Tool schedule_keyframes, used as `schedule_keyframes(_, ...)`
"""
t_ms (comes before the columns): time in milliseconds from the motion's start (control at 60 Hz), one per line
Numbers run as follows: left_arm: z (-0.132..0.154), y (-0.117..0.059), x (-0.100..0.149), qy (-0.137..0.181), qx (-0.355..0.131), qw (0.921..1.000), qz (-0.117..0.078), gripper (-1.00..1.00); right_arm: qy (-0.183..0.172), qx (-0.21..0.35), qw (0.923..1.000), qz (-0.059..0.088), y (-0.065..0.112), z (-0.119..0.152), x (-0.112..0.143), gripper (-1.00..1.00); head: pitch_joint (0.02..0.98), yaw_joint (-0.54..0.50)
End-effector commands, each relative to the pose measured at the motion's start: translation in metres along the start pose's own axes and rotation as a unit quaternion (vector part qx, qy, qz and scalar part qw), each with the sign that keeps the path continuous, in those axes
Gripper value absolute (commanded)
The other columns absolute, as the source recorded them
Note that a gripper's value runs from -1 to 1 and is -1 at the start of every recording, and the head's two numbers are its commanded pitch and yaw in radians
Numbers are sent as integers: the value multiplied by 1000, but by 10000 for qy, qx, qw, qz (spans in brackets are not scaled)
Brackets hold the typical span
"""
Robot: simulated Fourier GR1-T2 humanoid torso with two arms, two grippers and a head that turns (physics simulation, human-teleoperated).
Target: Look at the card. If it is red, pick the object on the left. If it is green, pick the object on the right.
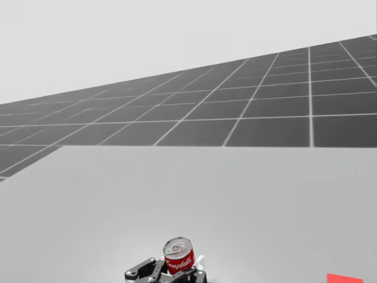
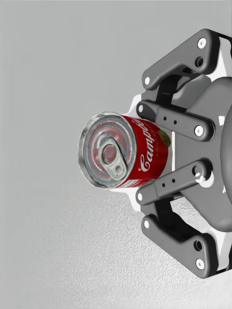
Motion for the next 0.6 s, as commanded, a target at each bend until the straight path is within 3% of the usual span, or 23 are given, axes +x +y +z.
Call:
schedule_keyframes(17, 3, -9, 45, -471, -549, 9971, -254, 967, 4, -11, 10000, -9, -1, -1, 0, -1000, 433, 417)
schedule_keyframes(400, 21, -8, 127, -1176, -416, 9904, -600, 973, -3, 5, 10000, -23, -1, 0, 0, -1000, 430, 422)
schedule_keyframes(417, 25, -8, 140, -1299, -401, 9886, -642, 976, -3, 1, 10000, -25, -1, 0, 0, -1000, 430, 423)
schedule_keyframes(600, 37, -14, 185, -1699, -395, 9820, -720, 1000, -11, -6, 10000, -16, -1, -1, 0, -1000, 429, 425)
